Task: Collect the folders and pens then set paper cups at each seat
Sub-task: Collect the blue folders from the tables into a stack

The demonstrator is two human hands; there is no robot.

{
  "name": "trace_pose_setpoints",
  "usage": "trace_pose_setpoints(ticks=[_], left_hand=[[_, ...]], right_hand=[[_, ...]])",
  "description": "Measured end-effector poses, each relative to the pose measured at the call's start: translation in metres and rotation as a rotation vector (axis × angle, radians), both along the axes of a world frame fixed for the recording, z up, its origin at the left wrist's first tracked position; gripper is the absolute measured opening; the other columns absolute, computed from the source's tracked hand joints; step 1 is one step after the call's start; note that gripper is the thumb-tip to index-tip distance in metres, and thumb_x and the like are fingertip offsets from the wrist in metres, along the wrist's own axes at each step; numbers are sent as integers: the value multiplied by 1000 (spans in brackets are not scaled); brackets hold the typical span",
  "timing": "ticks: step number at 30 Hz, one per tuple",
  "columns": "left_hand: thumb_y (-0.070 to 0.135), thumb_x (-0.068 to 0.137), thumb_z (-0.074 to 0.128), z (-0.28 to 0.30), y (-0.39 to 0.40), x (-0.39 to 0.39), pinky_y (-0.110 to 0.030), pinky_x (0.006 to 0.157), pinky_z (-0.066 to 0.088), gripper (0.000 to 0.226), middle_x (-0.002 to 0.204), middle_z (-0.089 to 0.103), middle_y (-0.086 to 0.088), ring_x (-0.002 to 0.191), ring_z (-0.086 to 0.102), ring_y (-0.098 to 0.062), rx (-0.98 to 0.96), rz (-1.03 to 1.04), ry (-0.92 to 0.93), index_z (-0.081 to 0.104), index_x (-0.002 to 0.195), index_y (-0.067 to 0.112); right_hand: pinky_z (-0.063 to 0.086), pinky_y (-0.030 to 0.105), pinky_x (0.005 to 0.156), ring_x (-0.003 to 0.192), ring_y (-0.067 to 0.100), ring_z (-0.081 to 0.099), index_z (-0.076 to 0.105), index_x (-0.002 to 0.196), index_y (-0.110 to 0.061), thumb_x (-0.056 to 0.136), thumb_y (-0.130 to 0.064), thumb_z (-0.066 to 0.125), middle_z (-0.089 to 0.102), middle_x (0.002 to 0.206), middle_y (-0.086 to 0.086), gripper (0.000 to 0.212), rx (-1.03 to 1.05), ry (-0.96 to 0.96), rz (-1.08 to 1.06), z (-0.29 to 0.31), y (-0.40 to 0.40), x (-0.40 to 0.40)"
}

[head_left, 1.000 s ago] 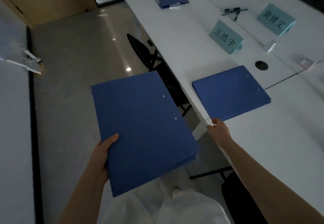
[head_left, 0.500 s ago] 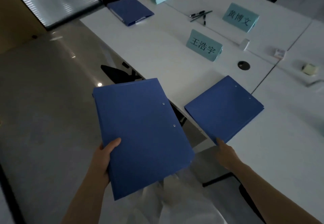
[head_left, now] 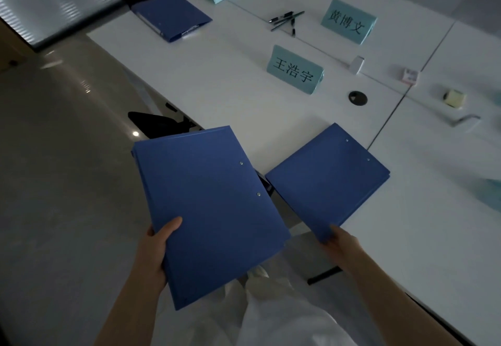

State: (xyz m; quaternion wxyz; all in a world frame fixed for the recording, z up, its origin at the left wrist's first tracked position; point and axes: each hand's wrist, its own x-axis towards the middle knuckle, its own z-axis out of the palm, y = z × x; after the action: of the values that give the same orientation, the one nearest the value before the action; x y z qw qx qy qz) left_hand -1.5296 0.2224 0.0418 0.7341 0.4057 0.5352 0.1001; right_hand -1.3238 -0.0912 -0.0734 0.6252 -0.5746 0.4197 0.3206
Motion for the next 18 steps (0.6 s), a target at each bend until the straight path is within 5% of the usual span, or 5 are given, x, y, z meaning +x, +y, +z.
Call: trace_pose_setpoints(ticks=[3,10,18], left_hand=[[17,86,69,1,1,3,-49,79,55,46,119,68,-6,103,66,-34,13,5,-2,57,131,20],[18,87,68,6,-2,5,-47,77,55,43,117,69,-5,103,66,-33,10,19,-24,58,128,21],[22,85,70,10,-2,11,-45,73,56,45,116,70,-9,100,68,-33,7,41,-51,59,128,17]], right_hand=[[59,41,62,86,35,63,37,138,5,95,-9,55,53,128,23,48,97,-61,-53,9,12,4],[56,26,53,96,34,62,36,142,-31,99,4,36,51,128,15,55,297,-259,-48,50,27,9],[55,26,56,78,24,67,40,142,-27,98,-1,38,60,115,10,51,515,-352,145,96,20,6]])
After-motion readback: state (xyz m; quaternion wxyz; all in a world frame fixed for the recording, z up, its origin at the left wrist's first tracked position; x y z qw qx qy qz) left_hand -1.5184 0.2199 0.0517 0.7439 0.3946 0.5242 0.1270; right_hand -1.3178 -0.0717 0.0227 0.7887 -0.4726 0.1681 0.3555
